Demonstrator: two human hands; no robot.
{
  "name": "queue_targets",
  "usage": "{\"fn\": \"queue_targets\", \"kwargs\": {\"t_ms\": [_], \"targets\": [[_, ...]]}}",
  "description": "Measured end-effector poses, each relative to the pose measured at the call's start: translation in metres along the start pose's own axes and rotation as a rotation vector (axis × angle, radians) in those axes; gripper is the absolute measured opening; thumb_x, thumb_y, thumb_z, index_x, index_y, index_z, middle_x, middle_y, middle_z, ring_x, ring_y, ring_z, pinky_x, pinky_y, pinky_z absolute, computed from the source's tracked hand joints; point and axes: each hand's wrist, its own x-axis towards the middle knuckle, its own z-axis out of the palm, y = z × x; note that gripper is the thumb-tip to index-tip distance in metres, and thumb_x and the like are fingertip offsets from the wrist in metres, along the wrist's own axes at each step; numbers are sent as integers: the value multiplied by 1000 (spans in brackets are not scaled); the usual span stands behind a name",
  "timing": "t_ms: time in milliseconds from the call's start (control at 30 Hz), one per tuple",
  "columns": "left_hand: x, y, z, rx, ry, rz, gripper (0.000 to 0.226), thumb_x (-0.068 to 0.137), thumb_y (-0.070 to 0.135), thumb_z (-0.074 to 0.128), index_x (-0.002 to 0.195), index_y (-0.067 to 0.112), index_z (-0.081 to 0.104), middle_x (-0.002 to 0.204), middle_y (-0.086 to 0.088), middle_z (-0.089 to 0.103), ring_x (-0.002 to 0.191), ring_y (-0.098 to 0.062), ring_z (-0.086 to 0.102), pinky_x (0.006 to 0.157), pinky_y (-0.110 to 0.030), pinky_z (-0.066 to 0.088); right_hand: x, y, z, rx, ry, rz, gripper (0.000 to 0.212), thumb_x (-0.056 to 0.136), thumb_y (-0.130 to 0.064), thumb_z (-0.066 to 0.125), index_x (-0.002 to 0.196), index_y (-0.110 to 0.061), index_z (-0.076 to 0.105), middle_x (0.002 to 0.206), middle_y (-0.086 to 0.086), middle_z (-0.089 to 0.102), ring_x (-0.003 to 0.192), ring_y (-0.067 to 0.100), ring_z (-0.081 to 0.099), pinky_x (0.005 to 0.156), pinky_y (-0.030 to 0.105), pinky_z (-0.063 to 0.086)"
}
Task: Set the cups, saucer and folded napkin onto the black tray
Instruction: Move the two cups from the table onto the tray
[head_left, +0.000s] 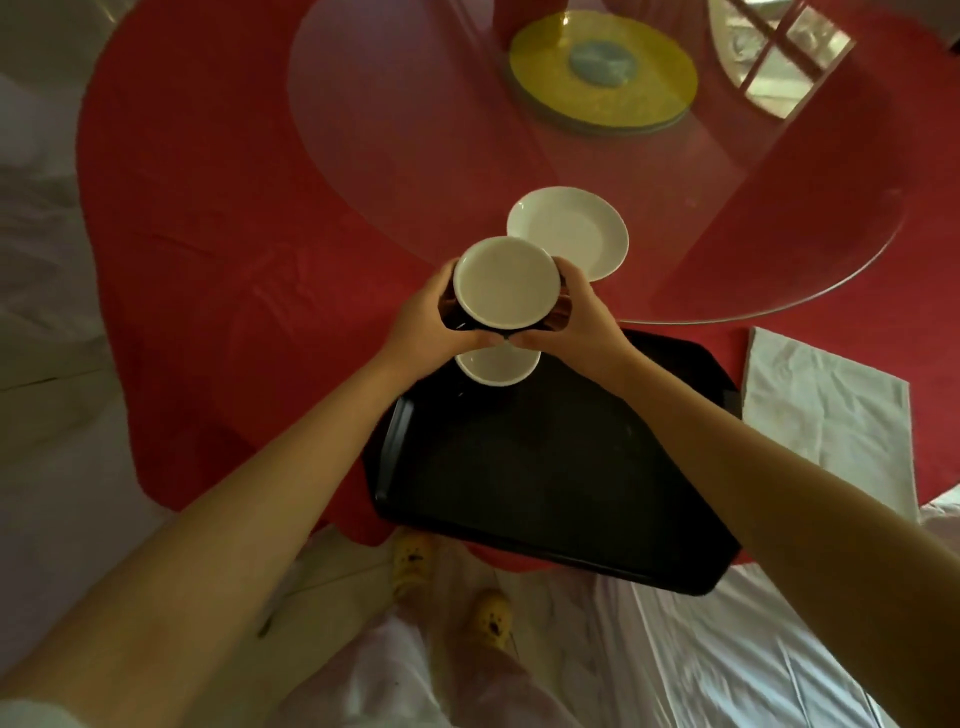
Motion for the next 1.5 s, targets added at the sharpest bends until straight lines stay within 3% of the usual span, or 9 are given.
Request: {"fn": "queue_targets", "kwargs": {"t_ms": [267, 400, 533, 700, 800, 1200, 1300, 1367, 1500], "targets": [[-94, -19, 37, 52, 107, -59, 93, 61, 32, 83, 139, 29, 32, 132, 16, 46, 125, -4, 43, 100, -23, 38, -81, 27, 16, -13, -55, 5, 93, 63, -19, 83, 138, -26, 29, 140, -3, 41, 125, 12, 45, 101, 32, 44], [-123, -33, 52, 30, 84, -90, 95, 61, 31, 83, 140, 30, 29, 124, 34, 41, 121, 8, 39, 94, -3, 34, -109, 46, 28, 4, -85, 55, 94, 64, -19, 83, 139, -28, 27, 141, 2, 40, 126, 16, 46, 102, 36, 45], [-136, -47, 61, 38, 48, -145, 95, 62, 30, 83, 141, 30, 29, 129, 23, 42, 125, 2, 38, 100, -19, 34, -122, 63, 39, -7, -87, 85, 91, 64, -18, 82, 137, -27, 28, 140, 1, 39, 125, 14, 44, 101, 29, 43], [-141, -60, 63, 63, -6, -192, 94, 63, 27, 83, 141, 25, 30, 132, 14, 46, 126, -5, 40, 102, -24, 35, -130, 77, 53, -10, -76, 111, 88, 63, -24, 82, 131, -38, 27, 135, -8, 38, 124, 9, 41, 102, 30, 41], [-142, -65, 61, 68, -23, -195, 94, 63, 28, 83, 140, 27, 30, 131, 16, 45, 126, -3, 40, 103, -24, 36, -132, 83, 58, -8, -69, 133, 91, 62, -28, 81, 135, -34, 26, 136, -9, 37, 125, 9, 40, 102, 29, 40], [-143, -67, 56, 65, -109, -231, 95, 68, 28, 79, 138, 44, 17, 129, 36, 32, 123, 13, 30, 96, -6, 29, -131, 87, 62, -8, -108, 153, 99, 66, -25, 81, 141, -29, 17, 147, -1, 28, 130, 7, 32, 107, 30, 35], [-144, -68, 44, -50, -199, -285, 92, 79, 4, 66, 144, 35, 9, 146, 17, 23, 137, -2, 22, 110, -23, 26, -127, 89, 57, 7, -154, 169, 99, 69, -18, 78, 144, -27, 14, 150, 2, 24, 134, 11, 30, 106, 27, 34], [-144, -63, 34, -173, -203, -318, 87, 82, -12, 53, 144, 30, 9, 148, 10, 20, 139, -7, 20, 111, -25, 23, -124, 91, 51, 6, -197, 197, 99, 72, -12, 74, 145, -27, 9, 153, 3, 19, 137, 15, 28, 106, 27, 33], [-130, -44, 16, -185, -78, -306, 59, 89, 0, 51, 141, 18, 29, 143, 6, 37, 133, -7, 35, 108, -26, 30, -118, 94, 34, -11, -230, 211, 91, 78, -6, 68, 146, -28, 10, 154, 3, 20, 138, 17, 30, 105, 26, 34]]}}
